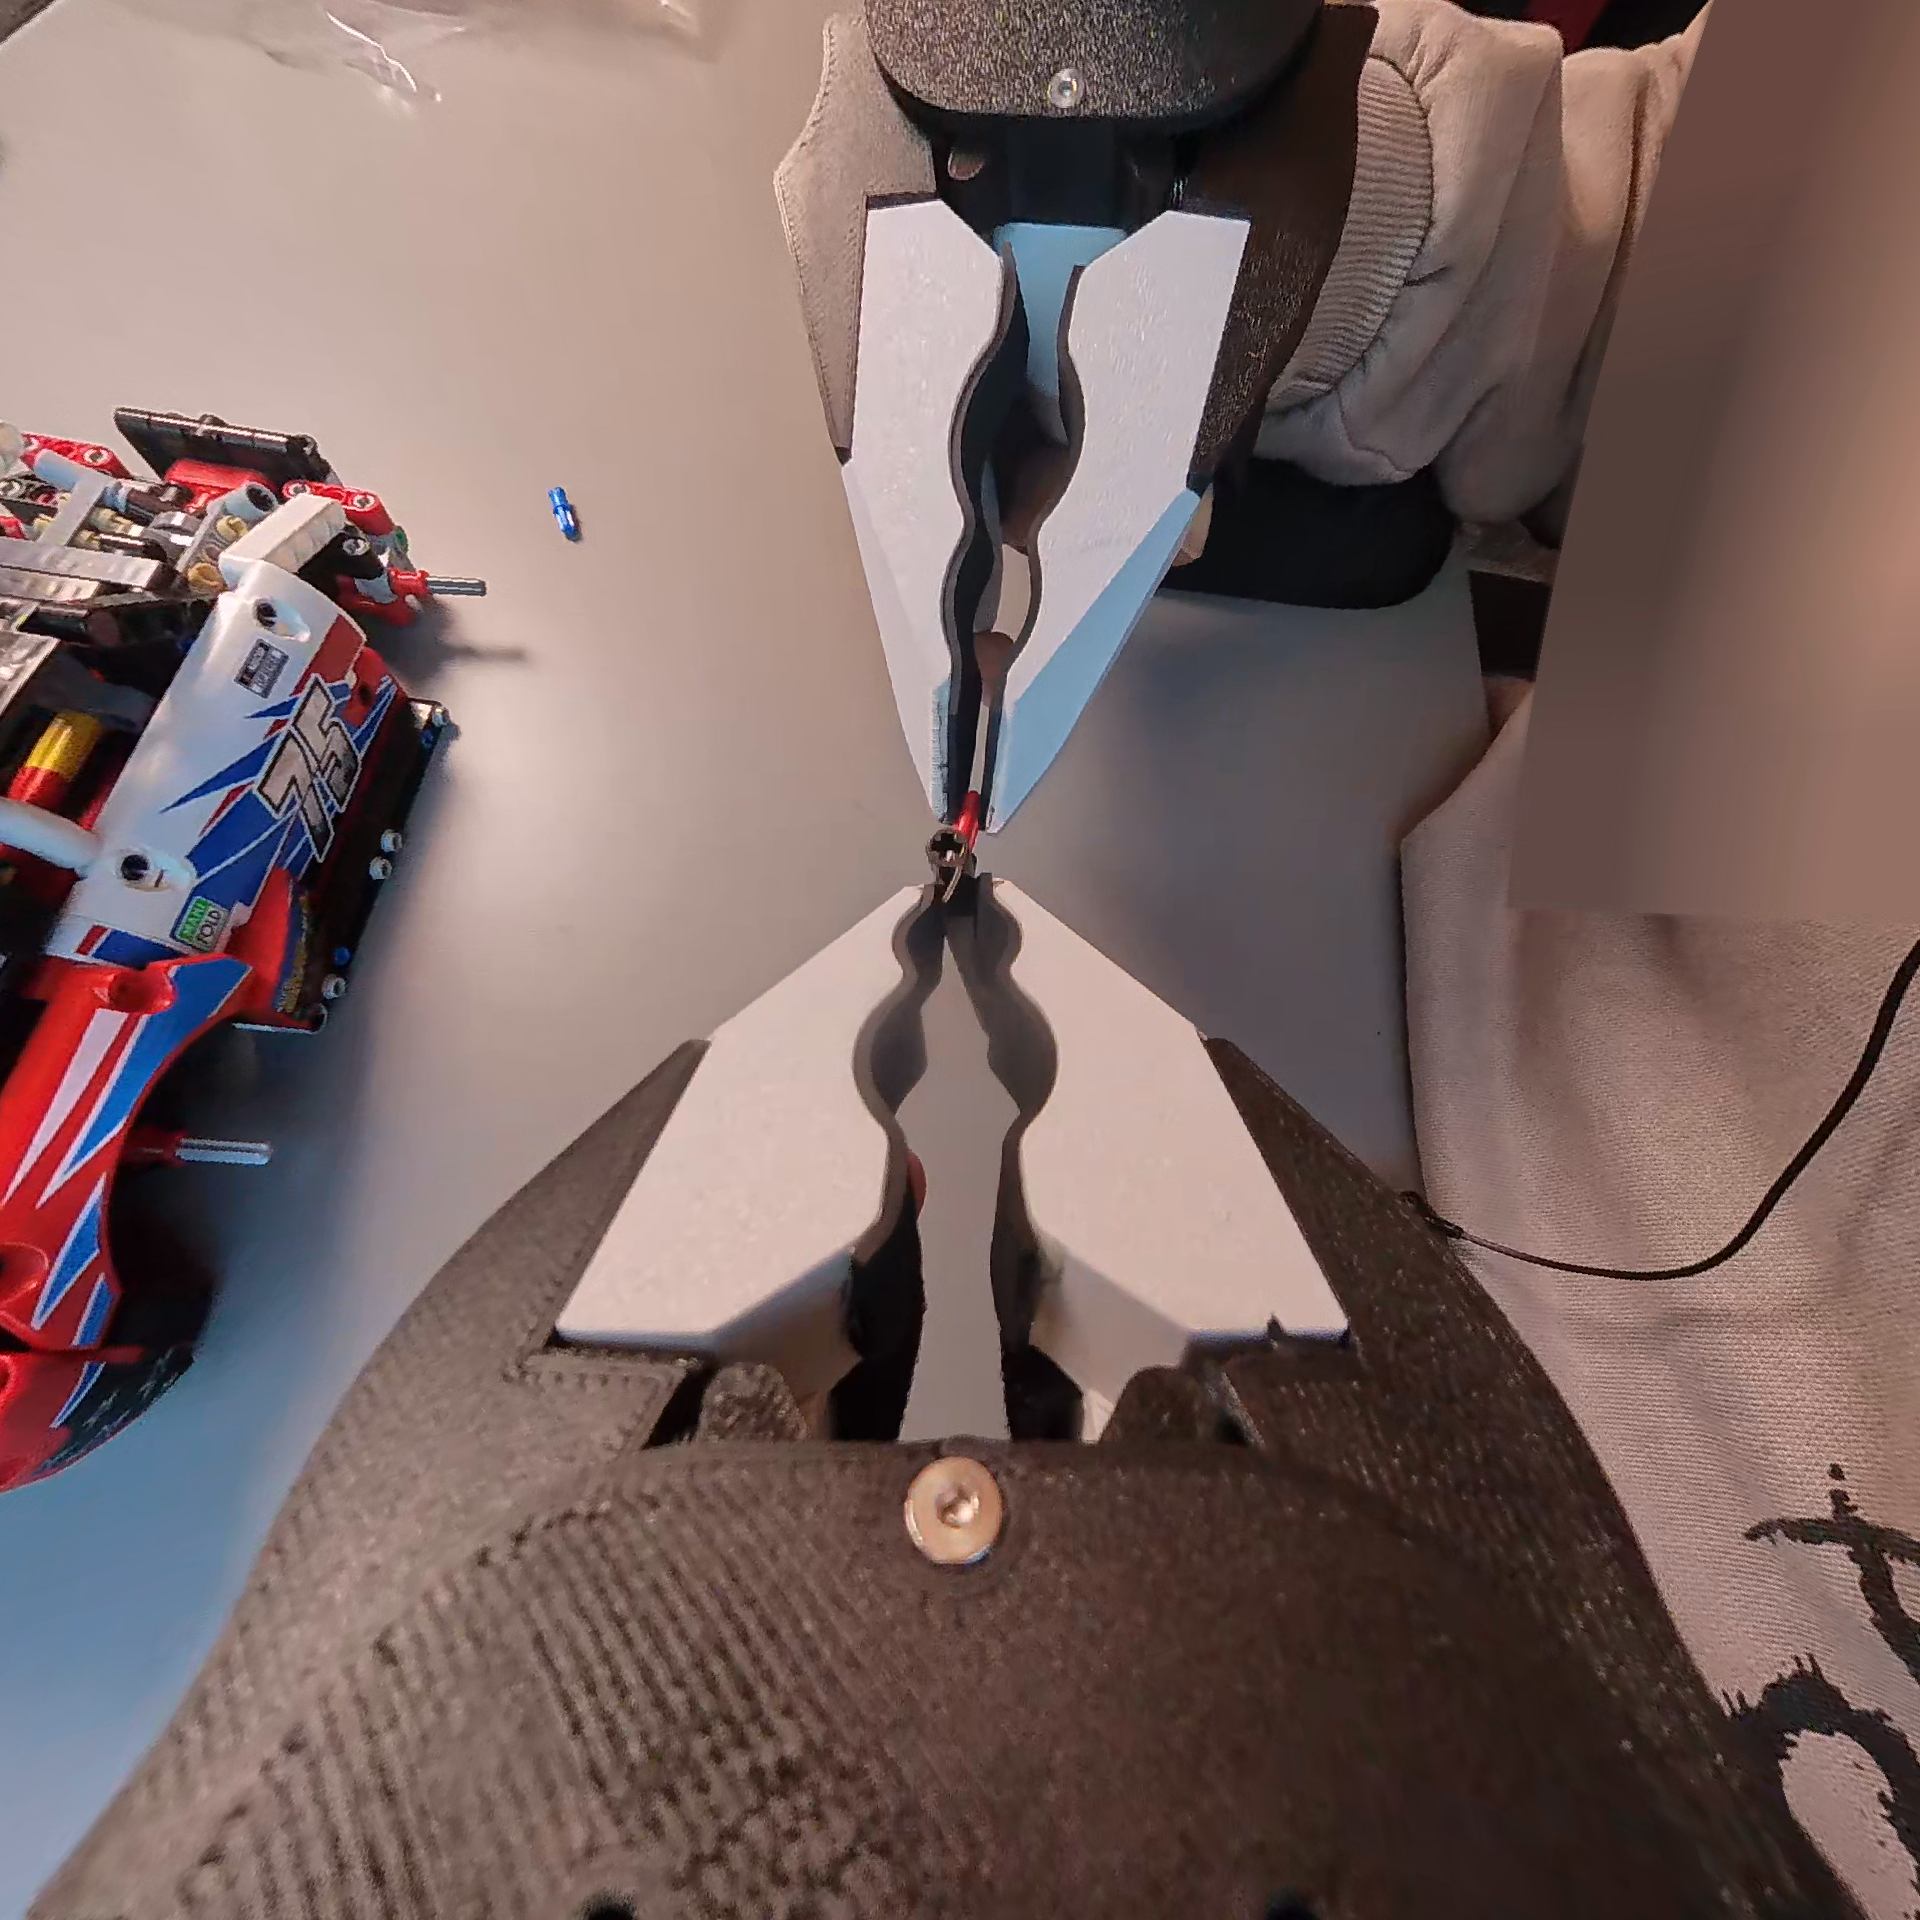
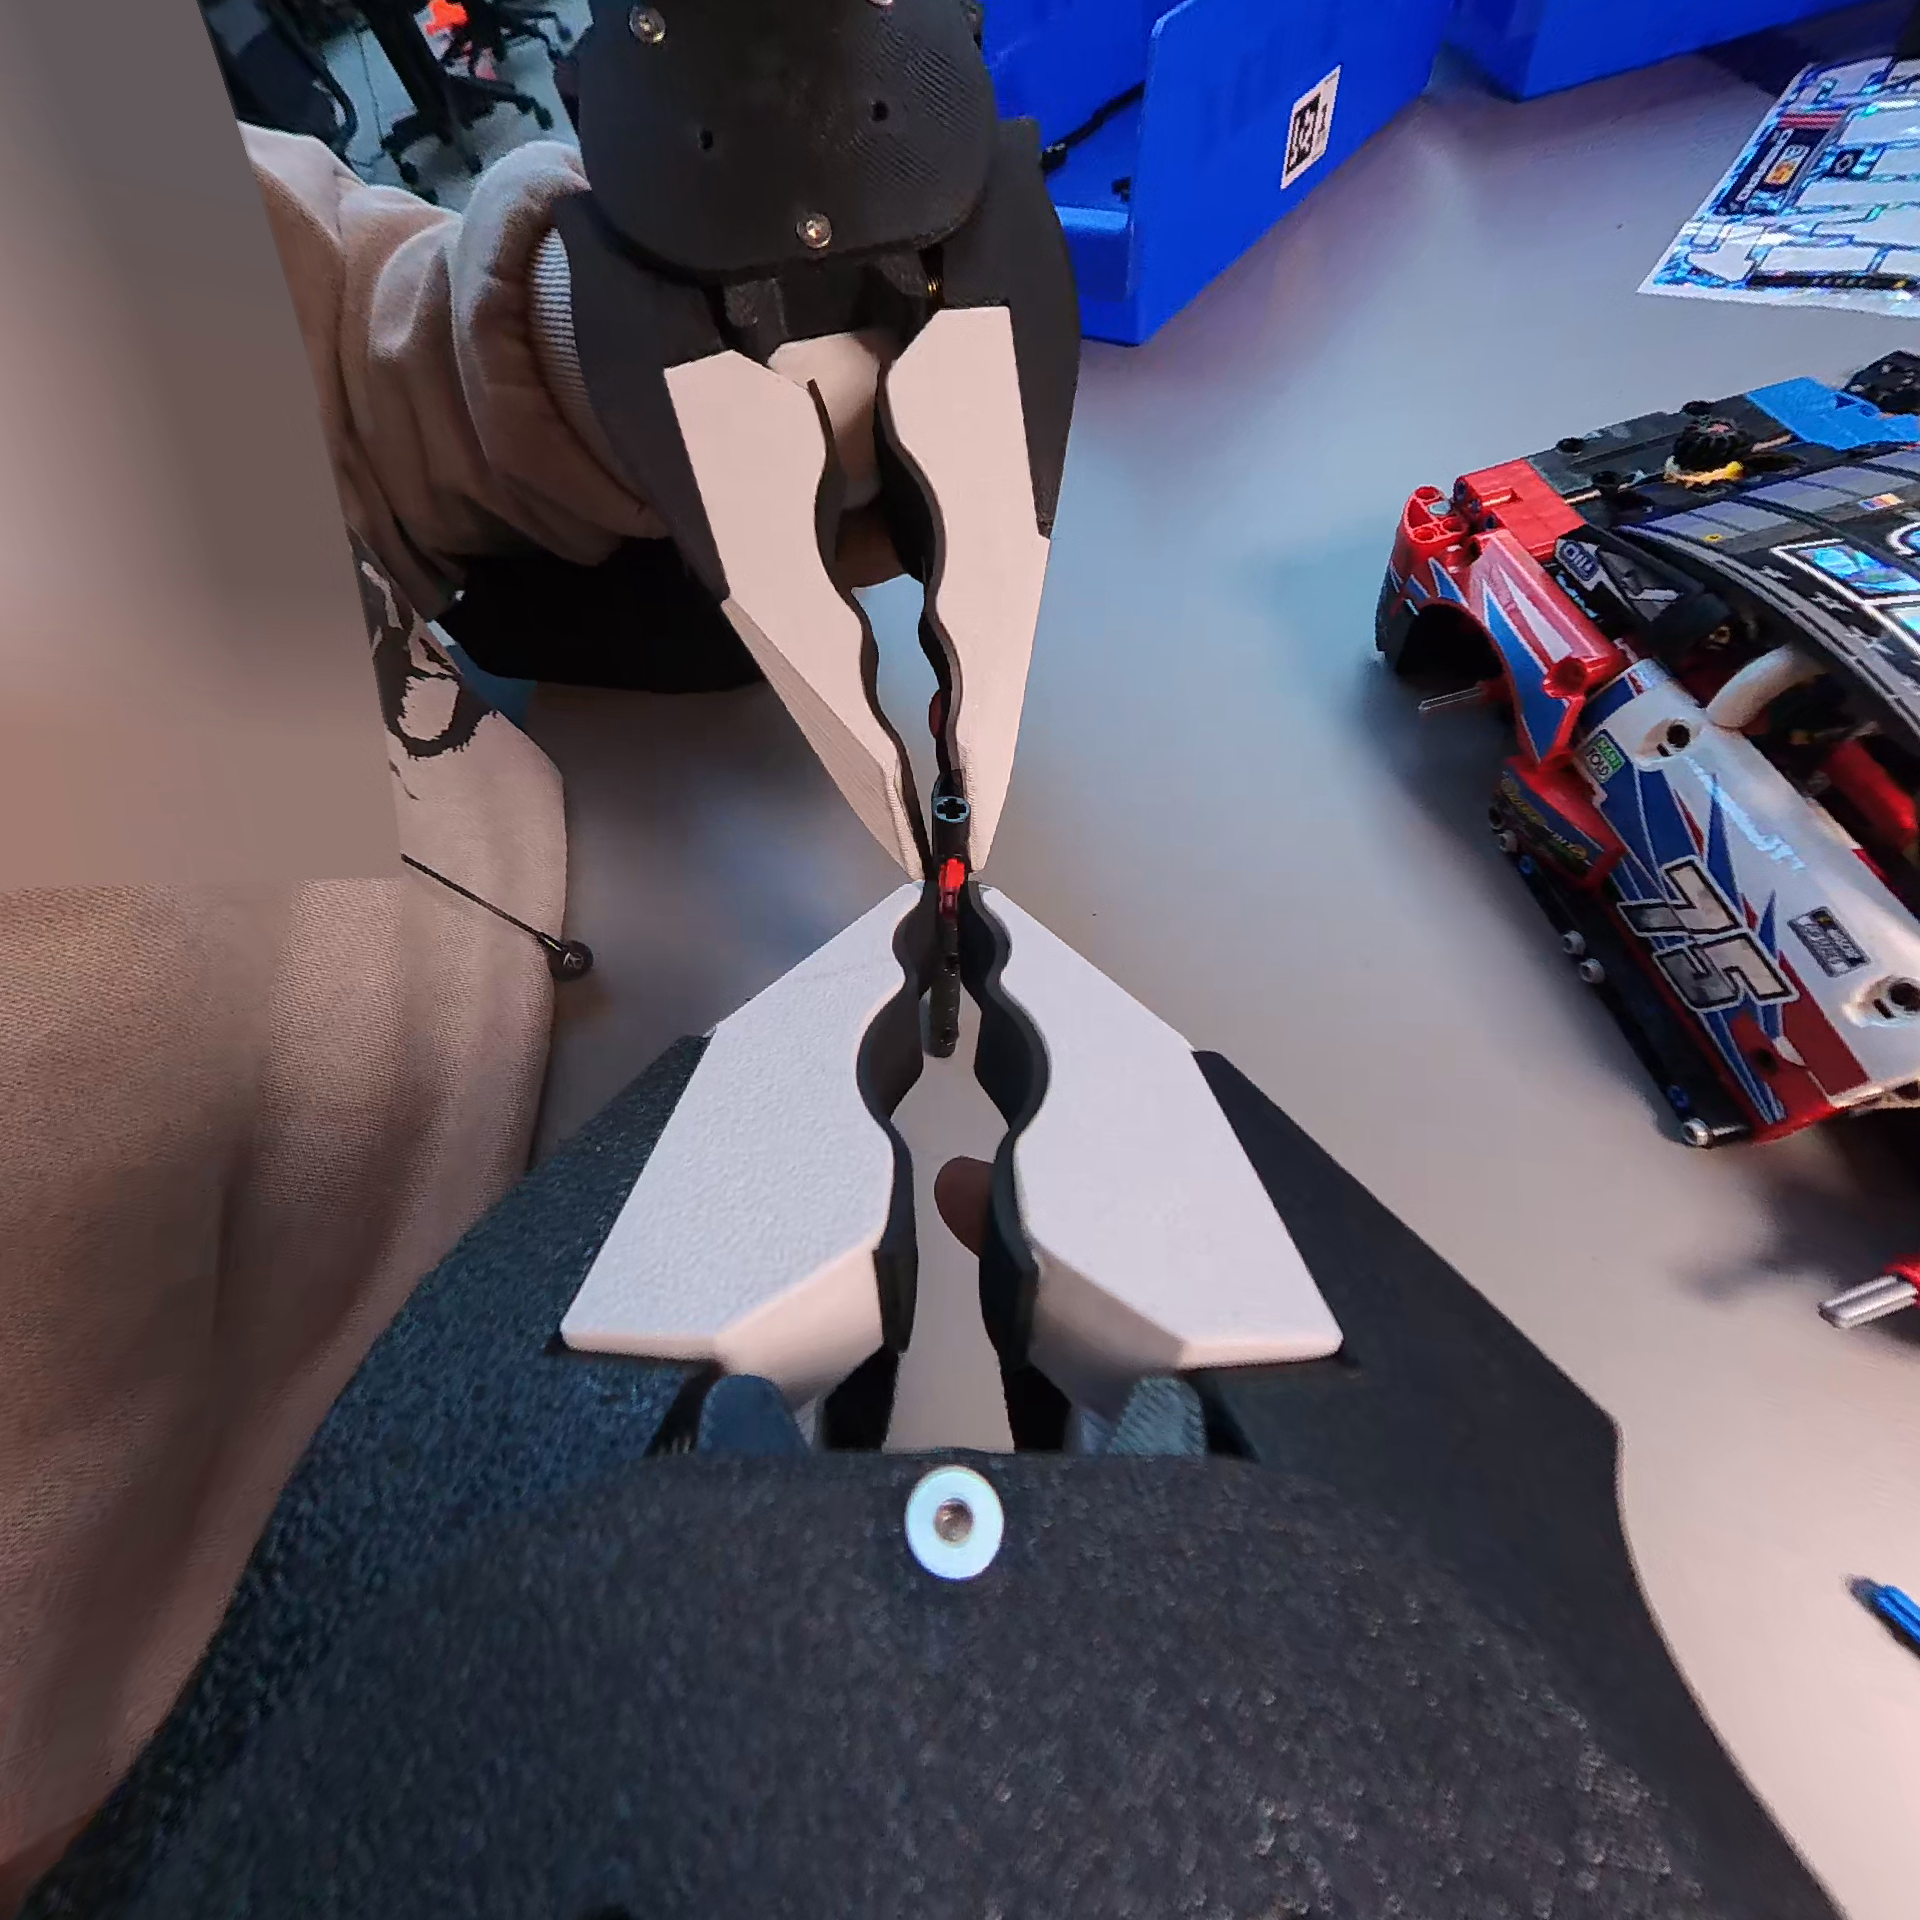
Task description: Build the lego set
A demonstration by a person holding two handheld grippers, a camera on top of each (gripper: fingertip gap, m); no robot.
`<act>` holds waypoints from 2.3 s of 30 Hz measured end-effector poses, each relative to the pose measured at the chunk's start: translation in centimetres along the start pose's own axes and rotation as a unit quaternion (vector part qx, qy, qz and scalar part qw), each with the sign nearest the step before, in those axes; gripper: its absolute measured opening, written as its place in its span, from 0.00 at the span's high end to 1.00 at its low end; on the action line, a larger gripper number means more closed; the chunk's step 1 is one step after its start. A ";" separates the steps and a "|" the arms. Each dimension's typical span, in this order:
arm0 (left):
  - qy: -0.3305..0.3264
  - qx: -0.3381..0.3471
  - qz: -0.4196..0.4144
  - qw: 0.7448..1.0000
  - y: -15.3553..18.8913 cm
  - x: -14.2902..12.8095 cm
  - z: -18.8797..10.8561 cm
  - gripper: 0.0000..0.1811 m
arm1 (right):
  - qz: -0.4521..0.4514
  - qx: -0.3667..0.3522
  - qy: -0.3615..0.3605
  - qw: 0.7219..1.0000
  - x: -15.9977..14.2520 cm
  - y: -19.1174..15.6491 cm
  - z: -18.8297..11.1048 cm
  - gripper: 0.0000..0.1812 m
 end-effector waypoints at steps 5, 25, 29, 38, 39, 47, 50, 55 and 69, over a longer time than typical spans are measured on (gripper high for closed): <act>0.005 0.003 0.009 1.000 0.1 0.0 0.0 0.99 | 0.011 0.006 0.007 1.000 -0.1 -0.1 0.0 1.00; 0.003 0.015 0.041 0.999 0.3 0.2 0.0 0.98 | 0.011 0.013 0.010 1.000 0.2 -0.1 0.3 0.99; 0.039 0.026 0.039 0.998 -0.1 0.5 -0.2 0.98 | -0.003 0.005 0.034 0.999 0.5 0.1 -0.1 0.99; 0.133 0.053 0.052 0.988 -0.6 0.6 -1.4 0.90 | -0.110 -0.002 0.170 0.979 1.9 -0.2 -2.1 0.99; 0.140 0.053 0.064 0.987 -0.4 0.9 -1.4 0.89 | -0.135 -0.003 0.177 0.975 2.0 -0.6 -2.0 0.99; 0.152 0.087 0.173 0.969 0.8 1.3 -1.8 0.98 | -0.221 -0.005 0.207 0.953 2.2 -2.3 -1.9 0.99; 0.148 0.096 0.184 0.967 0.7 1.2 -2.0 0.99 | -0.215 -0.006 0.209 0.954 2.2 -2.1 -1.8 0.99; 0.146 0.102 0.190 0.966 0.6 1.1 -2.1 0.99 | -0.206 -0.006 0.205 0.957 2.0 -1.9 -1.7 0.97; 0.305 -0.133 -0.281 0.900 -2.0 1.4 -2.5 1.00 | -0.119 -0.042 0.161 0.979 1.1 1.2 -1.7 0.89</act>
Point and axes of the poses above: each gripper's, where its closed fingertips meet, z out along the fingers, x out of its top, y = z × x across the jaws, the point moved 3 cm from there along -z, back along the fingers, and after that the axes turned 5 degrees about z, right-handed, at the moved point
